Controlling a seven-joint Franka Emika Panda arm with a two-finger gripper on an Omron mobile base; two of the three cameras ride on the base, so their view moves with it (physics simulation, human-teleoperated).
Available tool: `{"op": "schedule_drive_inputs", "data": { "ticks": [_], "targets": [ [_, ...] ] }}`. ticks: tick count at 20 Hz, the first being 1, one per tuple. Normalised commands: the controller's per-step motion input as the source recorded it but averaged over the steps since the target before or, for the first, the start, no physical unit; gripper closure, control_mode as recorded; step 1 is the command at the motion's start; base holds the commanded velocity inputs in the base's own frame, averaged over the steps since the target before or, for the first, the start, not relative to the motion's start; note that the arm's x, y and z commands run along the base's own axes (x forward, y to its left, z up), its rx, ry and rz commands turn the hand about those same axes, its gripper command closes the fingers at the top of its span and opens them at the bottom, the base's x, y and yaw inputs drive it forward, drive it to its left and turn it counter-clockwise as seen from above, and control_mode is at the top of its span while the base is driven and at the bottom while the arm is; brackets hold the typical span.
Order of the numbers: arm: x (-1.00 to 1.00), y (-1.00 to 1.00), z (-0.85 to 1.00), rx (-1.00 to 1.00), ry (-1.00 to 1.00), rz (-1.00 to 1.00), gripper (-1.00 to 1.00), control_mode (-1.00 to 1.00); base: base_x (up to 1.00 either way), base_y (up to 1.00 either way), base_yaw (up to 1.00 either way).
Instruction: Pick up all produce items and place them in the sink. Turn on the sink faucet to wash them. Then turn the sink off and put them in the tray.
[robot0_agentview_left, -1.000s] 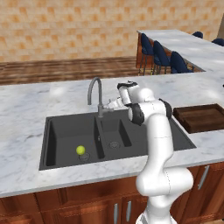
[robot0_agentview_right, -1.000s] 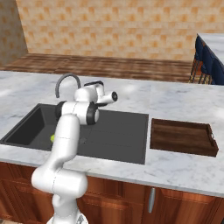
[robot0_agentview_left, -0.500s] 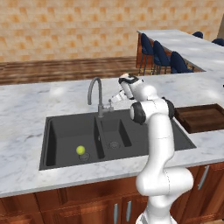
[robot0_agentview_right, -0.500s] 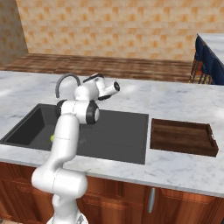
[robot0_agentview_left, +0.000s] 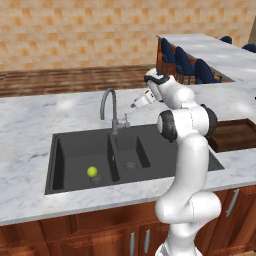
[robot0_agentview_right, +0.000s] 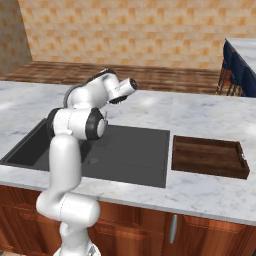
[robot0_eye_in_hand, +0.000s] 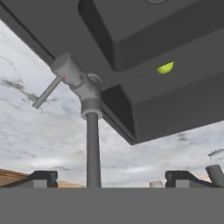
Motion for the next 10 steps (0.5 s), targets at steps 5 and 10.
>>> {"op": "schedule_drive_inputs", "data": {
  "ticks": [5, 10],
  "targets": [
    [-1.00, 0.00, 0.24, -0.14, -0.29, 0.22, -1.00, -1.00, 0.00, 0.00, 0.00],
    [-1.00, 0.00, 0.44, -0.09, -0.46, 0.25, -1.00, -1.00, 0.00, 0.00, 0.00]
  ]
}}
